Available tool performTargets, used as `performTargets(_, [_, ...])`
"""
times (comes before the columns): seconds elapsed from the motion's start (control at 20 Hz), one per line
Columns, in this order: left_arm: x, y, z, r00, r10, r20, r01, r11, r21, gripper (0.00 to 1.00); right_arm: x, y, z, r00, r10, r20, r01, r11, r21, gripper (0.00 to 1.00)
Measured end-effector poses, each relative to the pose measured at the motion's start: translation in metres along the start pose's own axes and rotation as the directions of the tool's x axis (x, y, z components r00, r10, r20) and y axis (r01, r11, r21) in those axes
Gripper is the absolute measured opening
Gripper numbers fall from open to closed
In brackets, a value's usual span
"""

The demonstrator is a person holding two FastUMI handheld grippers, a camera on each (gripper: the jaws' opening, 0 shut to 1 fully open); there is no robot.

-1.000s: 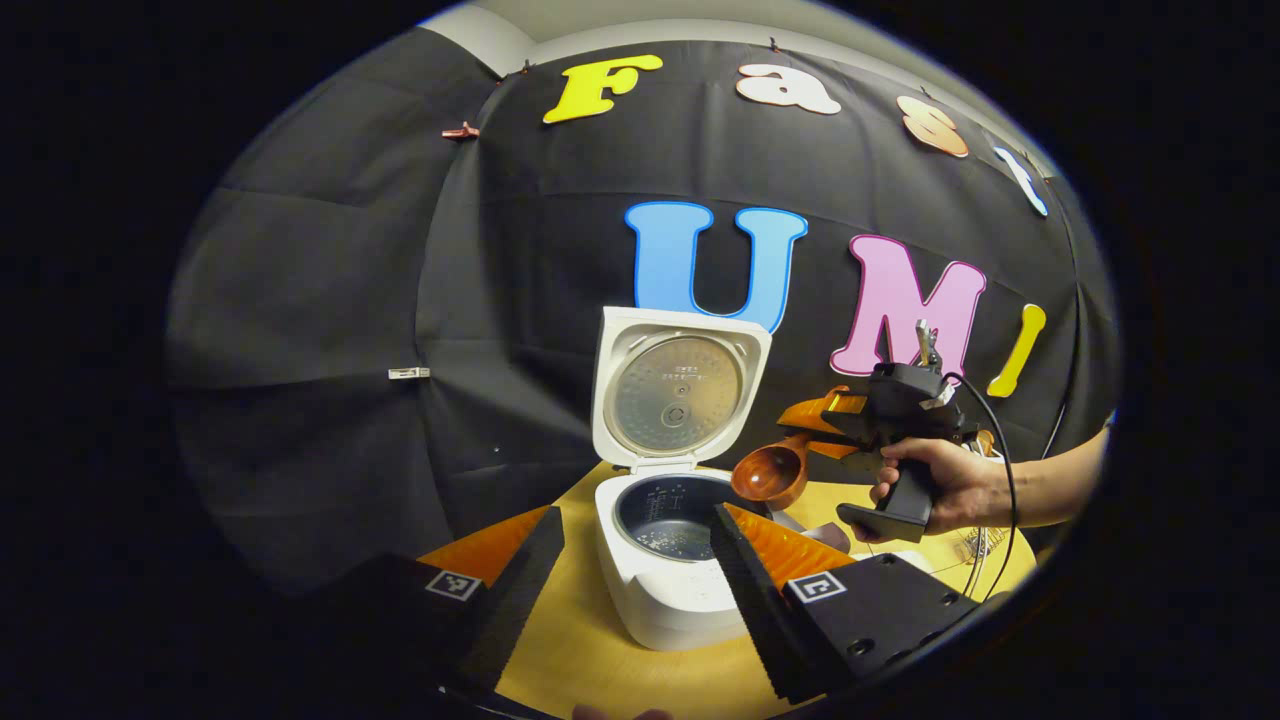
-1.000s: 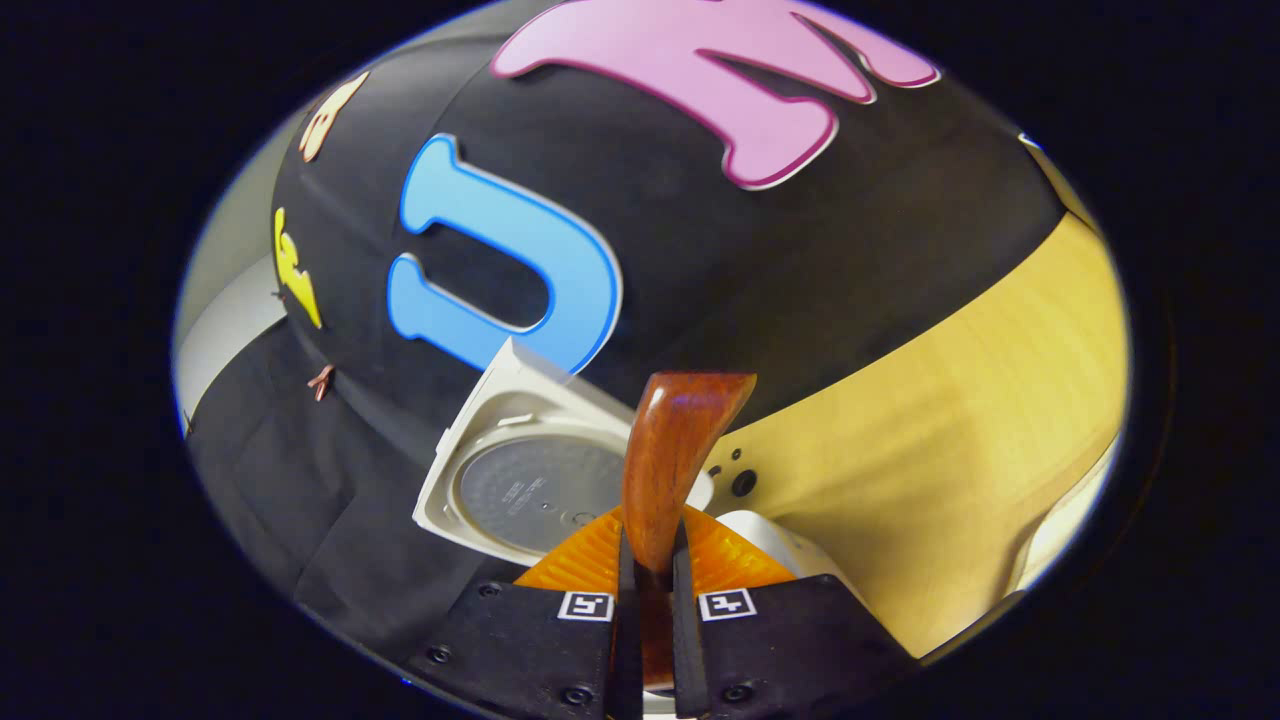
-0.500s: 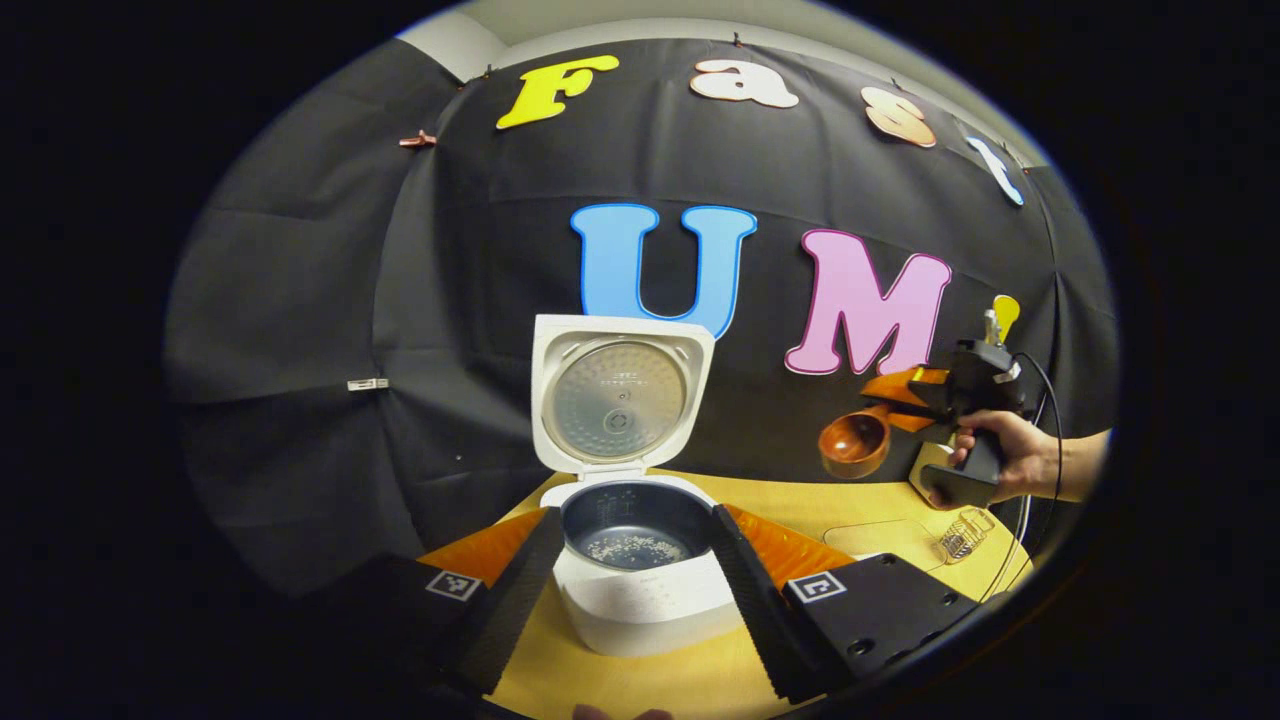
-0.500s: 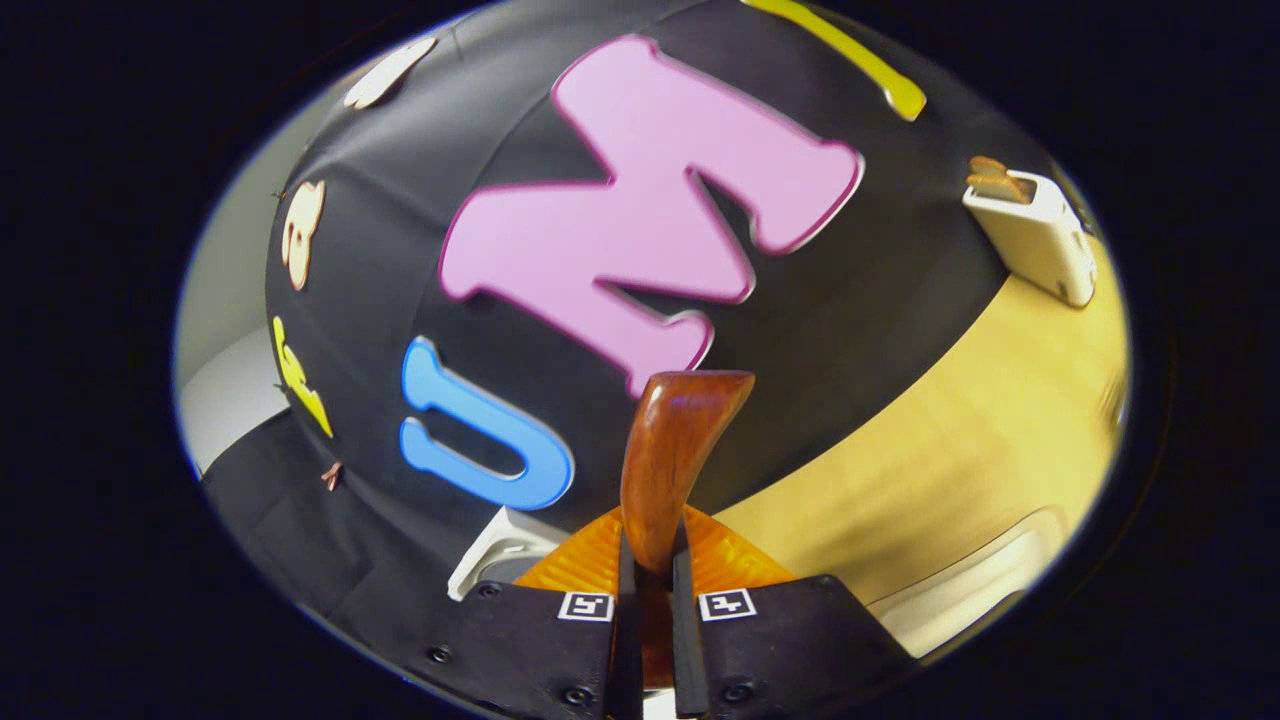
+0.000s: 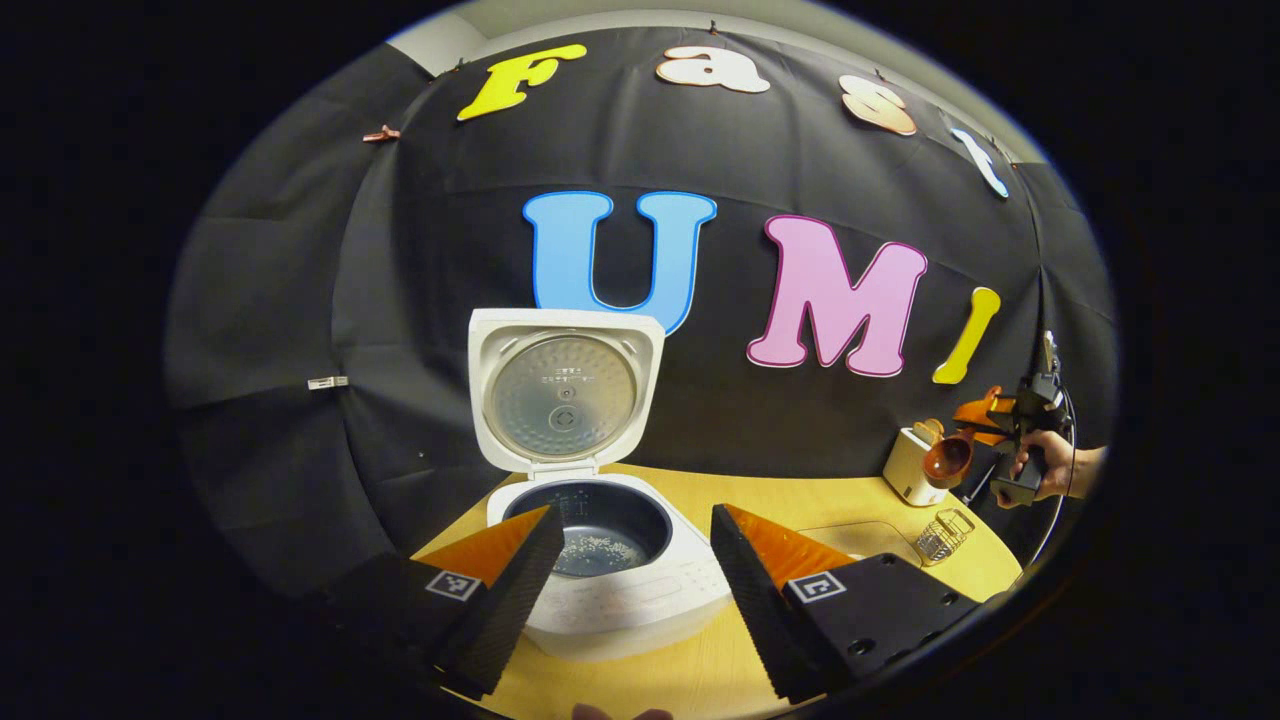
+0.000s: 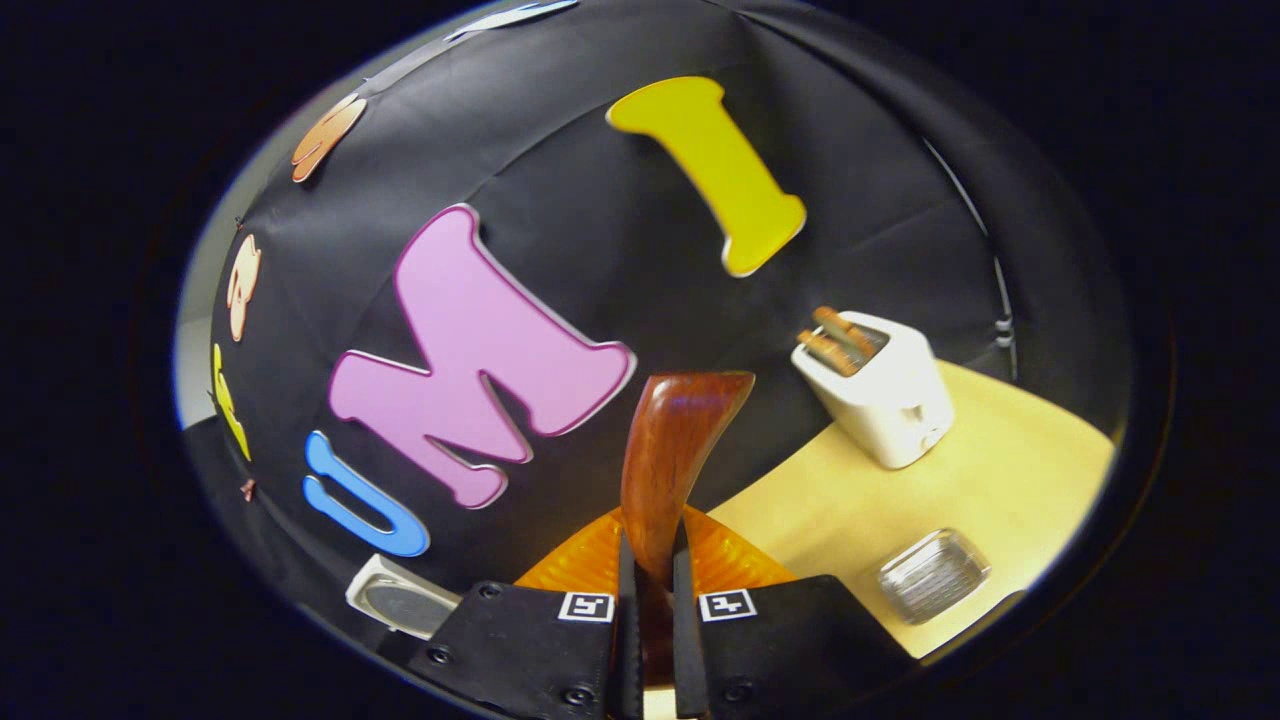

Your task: Close the left gripper, press the button to open the rice cooker; take a wooden spoon from the chopstick holder with the right hand, scoop a spoonful of rice and pour it into the rice cooker, then put the wooden spoon back into the chopstick holder.

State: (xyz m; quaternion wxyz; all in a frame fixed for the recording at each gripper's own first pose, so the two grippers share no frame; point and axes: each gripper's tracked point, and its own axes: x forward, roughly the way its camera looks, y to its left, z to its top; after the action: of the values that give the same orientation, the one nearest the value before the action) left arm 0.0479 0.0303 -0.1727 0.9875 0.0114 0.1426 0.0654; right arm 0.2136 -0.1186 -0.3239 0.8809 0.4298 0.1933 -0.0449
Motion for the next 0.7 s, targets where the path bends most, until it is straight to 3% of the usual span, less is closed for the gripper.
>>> performTargets(0.35, [0.003,-0.015,0.002,0.999,0.005,-0.041,-0.003,0.999,0.034,0.95,0.000,-0.112,0.010,0.987,-0.160,0.009,0.160,0.981,-0.113,0.16])
performTargets(0.7, [-0.003,-0.026,0.005,0.998,0.015,-0.069,-0.012,0.999,0.044,0.95,0.022,-0.147,-0.019,0.980,-0.197,-0.011,0.187,0.945,-0.269,0.16])
